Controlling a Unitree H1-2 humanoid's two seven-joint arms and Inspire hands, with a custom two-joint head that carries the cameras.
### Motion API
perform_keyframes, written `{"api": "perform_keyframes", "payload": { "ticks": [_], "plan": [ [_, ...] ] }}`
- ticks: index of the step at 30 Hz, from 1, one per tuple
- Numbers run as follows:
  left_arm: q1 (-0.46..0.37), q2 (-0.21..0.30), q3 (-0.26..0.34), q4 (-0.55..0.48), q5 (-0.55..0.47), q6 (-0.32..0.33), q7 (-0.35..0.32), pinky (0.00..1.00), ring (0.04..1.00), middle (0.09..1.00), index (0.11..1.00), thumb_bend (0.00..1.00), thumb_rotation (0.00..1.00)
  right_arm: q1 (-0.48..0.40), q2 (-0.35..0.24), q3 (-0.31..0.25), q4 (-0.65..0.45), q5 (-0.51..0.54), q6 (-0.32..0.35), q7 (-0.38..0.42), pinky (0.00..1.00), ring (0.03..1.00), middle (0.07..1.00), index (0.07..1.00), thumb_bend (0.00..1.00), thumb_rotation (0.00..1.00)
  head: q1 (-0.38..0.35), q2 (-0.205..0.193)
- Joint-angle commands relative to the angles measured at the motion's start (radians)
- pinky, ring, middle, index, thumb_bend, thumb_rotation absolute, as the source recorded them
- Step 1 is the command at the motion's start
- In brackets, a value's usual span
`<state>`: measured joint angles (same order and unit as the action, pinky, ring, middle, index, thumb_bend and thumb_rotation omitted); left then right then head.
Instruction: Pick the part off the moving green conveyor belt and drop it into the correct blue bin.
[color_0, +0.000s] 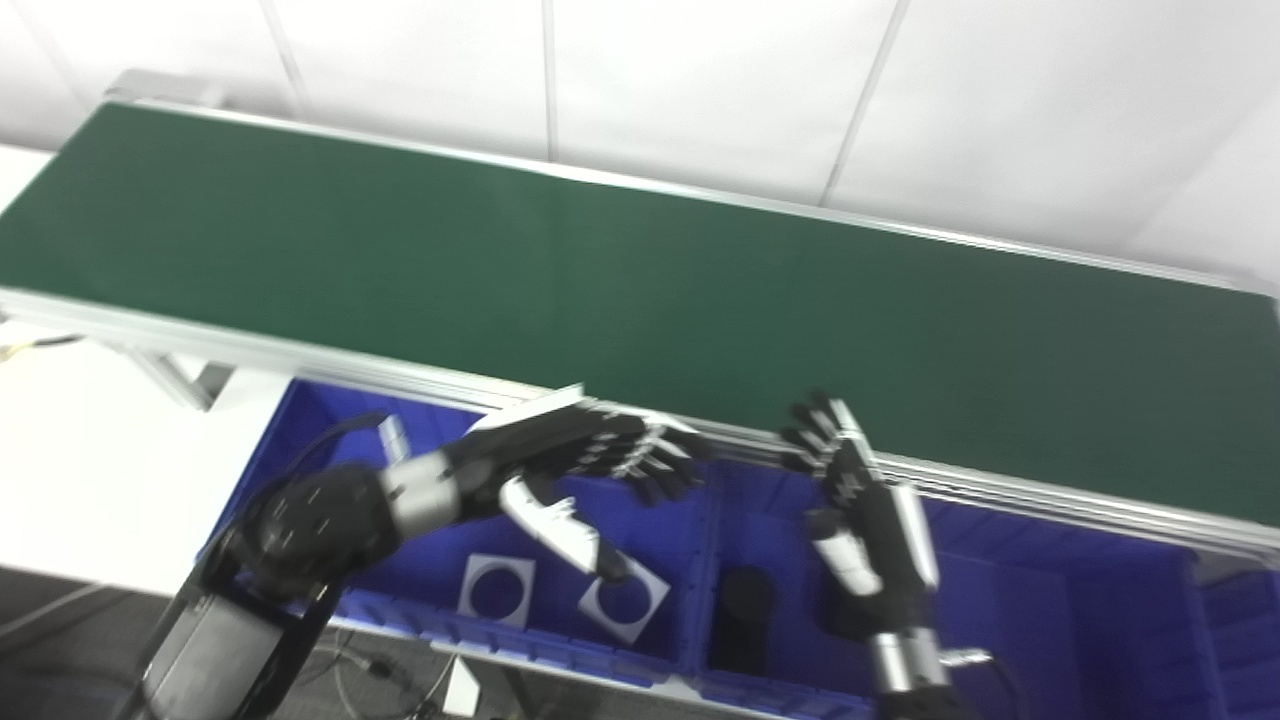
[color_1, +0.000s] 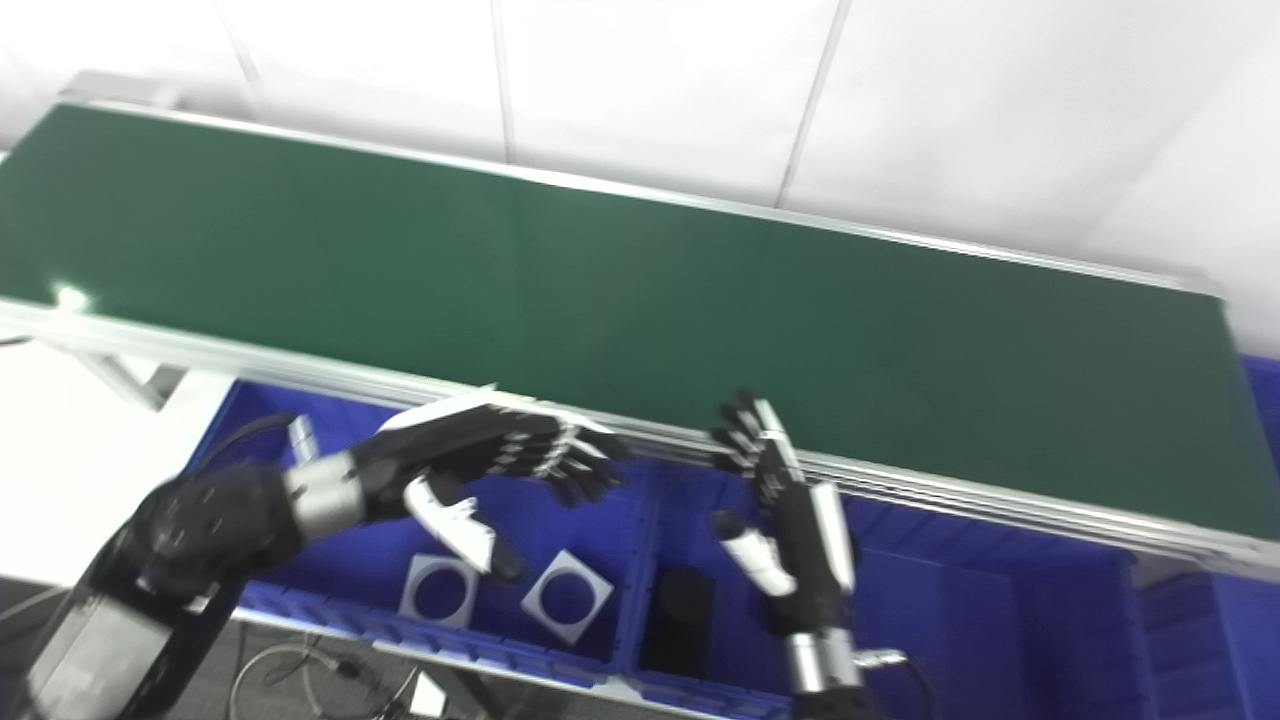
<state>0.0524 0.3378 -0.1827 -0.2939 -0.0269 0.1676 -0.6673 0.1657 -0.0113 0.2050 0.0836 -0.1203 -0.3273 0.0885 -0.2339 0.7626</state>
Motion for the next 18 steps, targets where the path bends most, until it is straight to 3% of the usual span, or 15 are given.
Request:
{"api": "perform_keyframes", "payload": {
  "ticks": [1, 2, 5, 11, 18],
  "plan": [
    [0.014, -0.006, 0.048, 0.084, 0.004, -0.263, 0.083, 0.81, 0.867, 0.914, 0.89, 1.0, 0.54, -0.011, 0.039, 0.016, 0.002, -0.056, -0.082, -0.045, 0.75, 0.827, 0.889, 0.942, 0.86, 0.85, -0.066, -0.016],
    [0.018, -0.007, 0.053, 0.108, 0.003, -0.297, 0.092, 0.83, 0.883, 0.93, 0.897, 0.99, 0.55, -0.014, 0.046, 0.018, 0.013, -0.069, -0.09, -0.053, 0.75, 0.824, 0.888, 0.941, 0.86, 0.86, -0.066, -0.016],
    [0.027, -0.019, 0.064, 0.211, 0.014, -0.425, 0.132, 0.87, 0.922, 0.945, 0.916, 0.97, 0.59, -0.026, 0.065, 0.028, 0.061, -0.087, -0.114, -0.073, 0.75, 0.831, 0.902, 0.939, 0.87, 0.85, -0.155, -0.044],
    [0.031, -0.057, 0.057, 0.395, 0.009, -0.617, 0.185, 0.92, 0.981, 0.978, 0.95, 0.96, 0.58, -0.03, 0.078, 0.047, 0.094, -0.104, -0.134, -0.095, 0.78, 0.852, 0.918, 0.947, 0.89, 0.85, -0.159, -0.057],
    [0.074, -0.144, 0.029, 0.416, 0.094, -0.637, 0.312, 0.95, 0.996, 0.995, 0.961, 0.96, 0.6, -0.017, 0.054, 0.049, 0.096, -0.084, -0.141, -0.099, 0.78, 0.851, 0.931, 0.953, 0.89, 0.84, -0.073, -0.091]
  ]
}}
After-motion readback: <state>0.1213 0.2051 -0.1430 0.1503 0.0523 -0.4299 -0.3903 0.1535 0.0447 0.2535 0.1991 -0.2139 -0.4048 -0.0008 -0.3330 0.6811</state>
